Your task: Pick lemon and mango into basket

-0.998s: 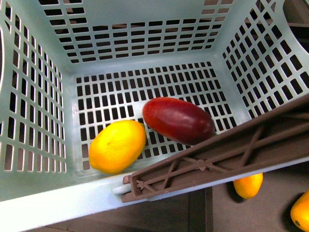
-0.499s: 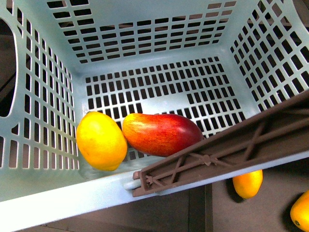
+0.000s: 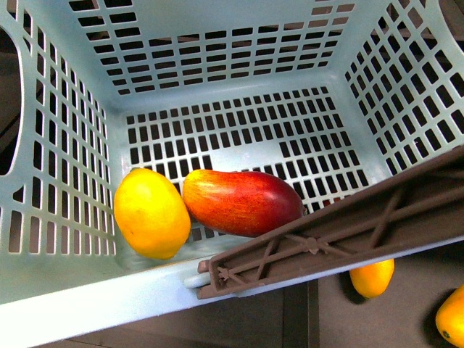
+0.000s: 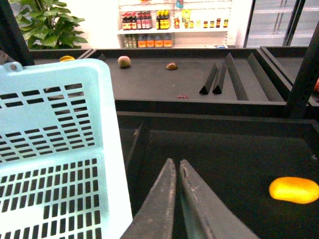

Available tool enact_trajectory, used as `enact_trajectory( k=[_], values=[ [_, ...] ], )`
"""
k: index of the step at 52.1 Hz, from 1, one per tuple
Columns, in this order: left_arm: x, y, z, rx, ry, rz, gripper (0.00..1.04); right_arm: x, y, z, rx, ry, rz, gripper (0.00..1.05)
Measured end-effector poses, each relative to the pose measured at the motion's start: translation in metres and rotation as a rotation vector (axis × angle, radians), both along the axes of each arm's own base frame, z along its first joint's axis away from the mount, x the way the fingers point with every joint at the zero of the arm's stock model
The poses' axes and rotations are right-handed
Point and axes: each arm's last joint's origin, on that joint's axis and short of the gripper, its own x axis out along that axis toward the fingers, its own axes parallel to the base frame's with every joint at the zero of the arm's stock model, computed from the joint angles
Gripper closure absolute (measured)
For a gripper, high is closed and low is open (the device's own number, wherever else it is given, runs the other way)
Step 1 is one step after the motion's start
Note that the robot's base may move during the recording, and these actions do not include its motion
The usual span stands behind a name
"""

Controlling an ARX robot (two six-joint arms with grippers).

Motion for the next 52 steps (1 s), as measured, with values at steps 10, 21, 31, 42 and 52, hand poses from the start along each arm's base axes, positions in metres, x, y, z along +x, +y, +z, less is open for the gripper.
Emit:
enact_trajectory(
  k=[10, 21, 31, 42, 52],
  values=[
    [0.000, 0.000, 0.000, 0.000, 0.000, 0.000, 1.01, -0.007, 0.000, -0.011, -0.010, -0.005, 0.000, 1.03],
    [0.000, 0.000, 0.000, 0.000, 0.000, -0.001, 1.01, -0.015, 0.000, -0.022, -0.011, -0.003, 0.000, 1.03],
    [0.000, 0.000, 0.000, 0.000, 0.000, 0.001, 1.01, -0.021, 0.000, -0.028, -0.011, -0.007, 0.000, 1.03],
    [0.000, 0.000, 0.000, 0.000, 0.000, 0.000, 1.01, -0.026, 0.000, -0.034, -0.011, -0.008, 0.000, 1.03],
    [0.000, 0.000, 0.000, 0.000, 0.000, 0.001, 1.01, -0.030, 0.000, -0.034, -0.011, -0.035, -0.001, 1.03]
  ],
)
